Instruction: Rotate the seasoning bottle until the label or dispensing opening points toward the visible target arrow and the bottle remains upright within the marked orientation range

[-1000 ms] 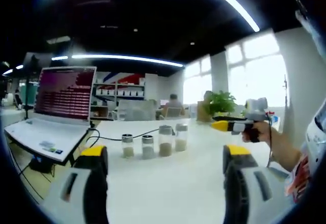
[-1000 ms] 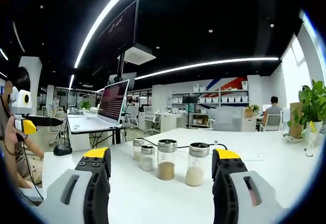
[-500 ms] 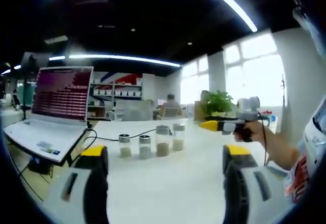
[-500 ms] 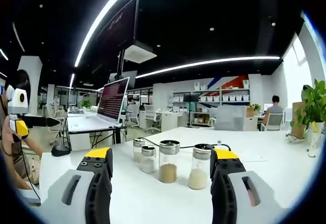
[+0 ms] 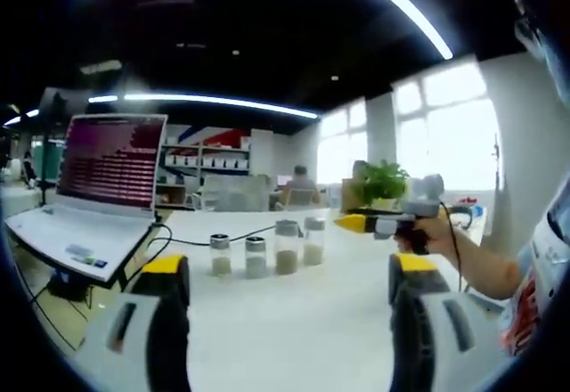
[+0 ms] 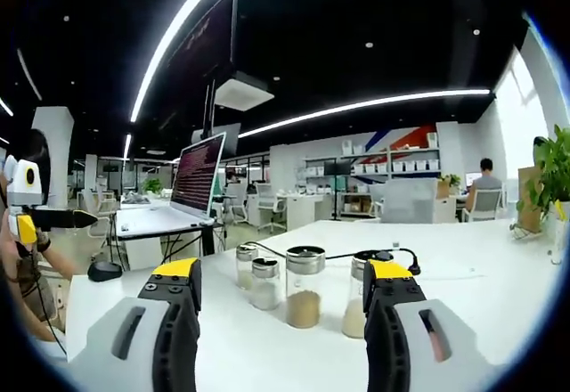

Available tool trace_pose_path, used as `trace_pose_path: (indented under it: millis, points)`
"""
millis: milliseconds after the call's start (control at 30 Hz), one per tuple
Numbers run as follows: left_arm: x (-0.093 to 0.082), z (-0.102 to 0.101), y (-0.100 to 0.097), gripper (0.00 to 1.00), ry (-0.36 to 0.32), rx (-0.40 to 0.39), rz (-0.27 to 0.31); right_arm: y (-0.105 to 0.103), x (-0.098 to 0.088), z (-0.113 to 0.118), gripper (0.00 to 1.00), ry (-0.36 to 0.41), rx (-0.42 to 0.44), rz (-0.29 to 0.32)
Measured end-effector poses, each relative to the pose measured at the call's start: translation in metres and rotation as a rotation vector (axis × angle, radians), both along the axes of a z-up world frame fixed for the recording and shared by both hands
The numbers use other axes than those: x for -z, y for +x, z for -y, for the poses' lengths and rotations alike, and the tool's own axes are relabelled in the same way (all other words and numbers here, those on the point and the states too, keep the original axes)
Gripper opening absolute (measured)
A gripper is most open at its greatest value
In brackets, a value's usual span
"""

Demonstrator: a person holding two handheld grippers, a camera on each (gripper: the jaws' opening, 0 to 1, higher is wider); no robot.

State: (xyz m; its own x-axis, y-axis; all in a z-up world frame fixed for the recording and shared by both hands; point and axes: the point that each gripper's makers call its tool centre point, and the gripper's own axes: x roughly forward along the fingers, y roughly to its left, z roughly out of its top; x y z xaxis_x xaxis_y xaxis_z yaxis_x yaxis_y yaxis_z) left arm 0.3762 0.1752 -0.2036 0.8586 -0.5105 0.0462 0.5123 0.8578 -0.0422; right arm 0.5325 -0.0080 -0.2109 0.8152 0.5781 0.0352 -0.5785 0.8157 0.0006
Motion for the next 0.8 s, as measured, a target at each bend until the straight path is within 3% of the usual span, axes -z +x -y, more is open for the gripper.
trace_pose_path:
  millis: [300,433,800]
  points:
    - [0.0,-0.003,0.001,0.98,-0.003,-0.004,-0.003,0.014,-0.004,-0.017,0.72,-0.047,-0.008,0.016]
    - [0.004,-0.005,0.004,0.98,0.007,-0.01,-0.017,0.024,0.002,-0.02,0.72,-0.024,0.005,-0.029]
    - [0.0,-0.006,0.003,0.98,0.012,-0.001,-0.004,0.047,0.008,-0.032,0.69,-0.039,-0.012,-0.049]
